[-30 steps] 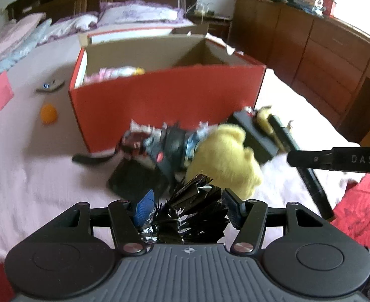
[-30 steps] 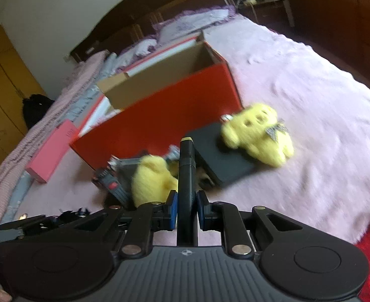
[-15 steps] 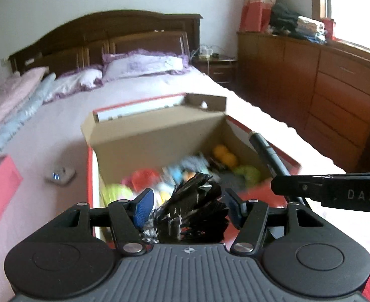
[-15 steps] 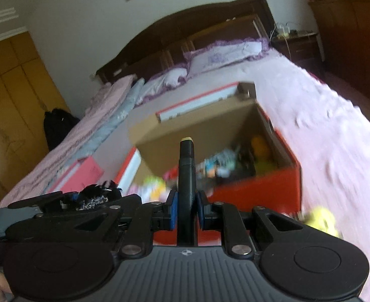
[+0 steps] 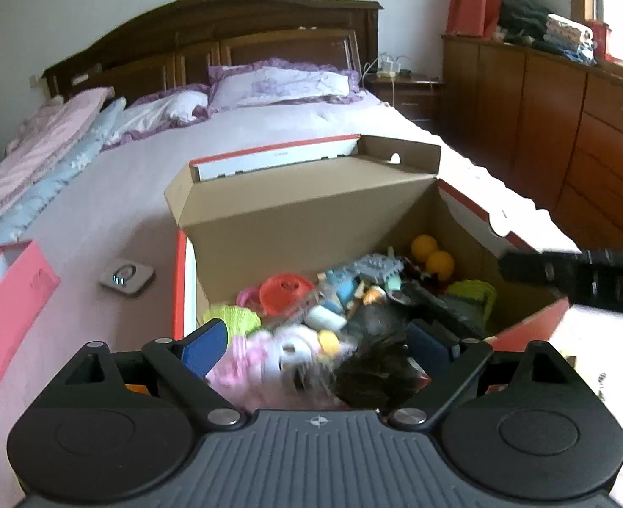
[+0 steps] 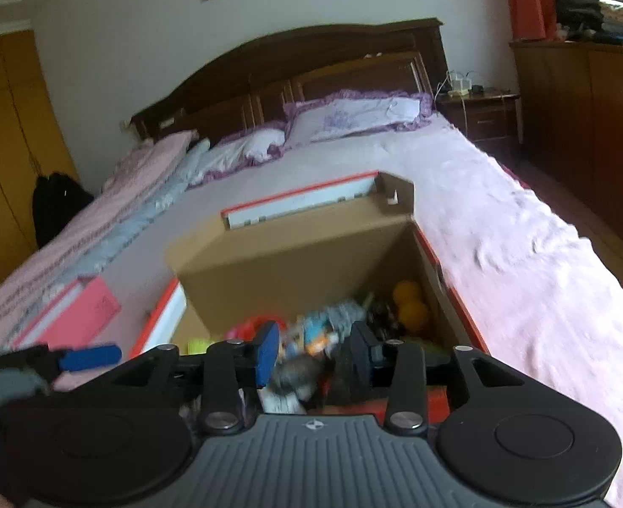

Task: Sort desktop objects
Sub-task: 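Withdraw both grippers from the shoebox back over the toy pile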

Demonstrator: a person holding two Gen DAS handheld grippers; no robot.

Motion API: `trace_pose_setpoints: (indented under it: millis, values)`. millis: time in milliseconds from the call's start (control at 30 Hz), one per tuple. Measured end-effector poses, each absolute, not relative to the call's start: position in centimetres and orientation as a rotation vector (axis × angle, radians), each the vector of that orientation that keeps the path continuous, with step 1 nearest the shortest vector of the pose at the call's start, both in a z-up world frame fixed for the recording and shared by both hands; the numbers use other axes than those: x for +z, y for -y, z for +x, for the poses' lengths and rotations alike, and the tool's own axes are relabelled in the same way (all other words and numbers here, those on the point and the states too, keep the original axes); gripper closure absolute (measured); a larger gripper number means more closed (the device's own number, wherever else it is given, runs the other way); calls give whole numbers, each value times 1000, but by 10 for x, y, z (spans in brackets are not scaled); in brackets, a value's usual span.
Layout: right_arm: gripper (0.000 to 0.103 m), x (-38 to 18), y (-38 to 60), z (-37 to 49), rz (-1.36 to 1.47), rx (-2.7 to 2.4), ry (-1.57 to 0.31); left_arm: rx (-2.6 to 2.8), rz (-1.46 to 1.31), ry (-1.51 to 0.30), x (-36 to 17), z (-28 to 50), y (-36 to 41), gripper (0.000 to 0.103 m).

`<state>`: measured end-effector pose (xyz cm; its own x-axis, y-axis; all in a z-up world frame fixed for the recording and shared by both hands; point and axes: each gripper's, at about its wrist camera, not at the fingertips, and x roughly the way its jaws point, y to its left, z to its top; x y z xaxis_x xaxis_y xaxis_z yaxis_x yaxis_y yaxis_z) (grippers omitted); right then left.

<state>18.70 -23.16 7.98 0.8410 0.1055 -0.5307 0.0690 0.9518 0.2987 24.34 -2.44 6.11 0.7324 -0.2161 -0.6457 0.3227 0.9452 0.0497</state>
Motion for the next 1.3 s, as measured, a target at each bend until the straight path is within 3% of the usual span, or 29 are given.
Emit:
trace_pose_setpoints:
  millis: [267,667,833,1000,1300]
  values:
    - [53,60,227,114,322,14,-611,-285,100,-686,63,185,9,6]
    - [52,21,198,42,301,42,-721,-239,40,-805,32,108,-13,6]
    - [44,17,191,20,282,32,-717,-204,22,-832,26,95,-19,6]
    - [29,15,189,7,248,9,-687,-199,49,-841,21,82,-14,6]
    - [26,4,201,-4,267,-24,-708,-211,101,-858,10,71,-2,6]
